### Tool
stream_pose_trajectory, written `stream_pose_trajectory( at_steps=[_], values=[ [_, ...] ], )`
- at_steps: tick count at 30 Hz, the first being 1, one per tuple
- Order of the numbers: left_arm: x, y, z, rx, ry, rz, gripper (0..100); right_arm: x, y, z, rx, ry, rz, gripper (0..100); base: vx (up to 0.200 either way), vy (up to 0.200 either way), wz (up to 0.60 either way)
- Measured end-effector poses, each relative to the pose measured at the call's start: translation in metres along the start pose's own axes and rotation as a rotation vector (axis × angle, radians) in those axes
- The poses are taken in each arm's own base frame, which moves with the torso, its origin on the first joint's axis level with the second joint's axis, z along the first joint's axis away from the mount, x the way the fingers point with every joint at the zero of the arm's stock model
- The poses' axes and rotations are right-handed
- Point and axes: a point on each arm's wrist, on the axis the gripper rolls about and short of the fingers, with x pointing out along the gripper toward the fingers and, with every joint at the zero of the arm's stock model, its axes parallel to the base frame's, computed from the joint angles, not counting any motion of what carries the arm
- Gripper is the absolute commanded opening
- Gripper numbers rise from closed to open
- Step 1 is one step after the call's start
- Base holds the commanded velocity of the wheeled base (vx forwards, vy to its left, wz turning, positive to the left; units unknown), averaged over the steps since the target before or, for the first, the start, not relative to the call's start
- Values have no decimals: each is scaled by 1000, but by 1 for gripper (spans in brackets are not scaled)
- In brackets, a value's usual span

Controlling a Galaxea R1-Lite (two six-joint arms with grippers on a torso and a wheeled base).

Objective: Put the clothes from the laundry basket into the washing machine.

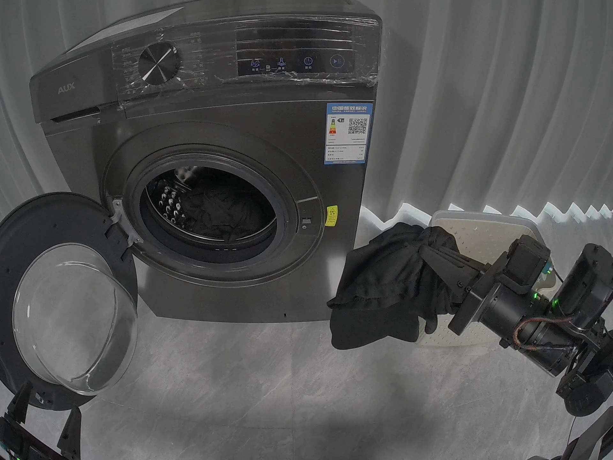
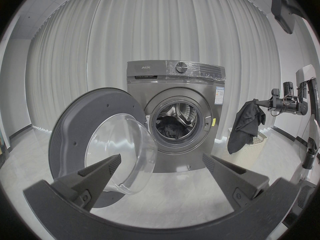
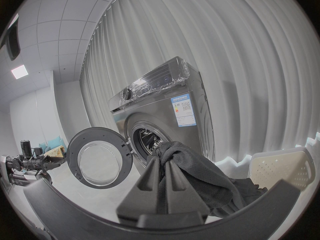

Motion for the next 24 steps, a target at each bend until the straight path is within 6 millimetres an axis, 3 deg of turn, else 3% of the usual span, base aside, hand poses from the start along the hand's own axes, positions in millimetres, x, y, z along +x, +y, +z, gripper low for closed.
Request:
stream_pose_trajectory(
  at_steps=[24],
  values=[
    [0,0,0,1,0,-1,100,9,-28,-3,-23,19,-372,0,-8,0,0]
  ],
)
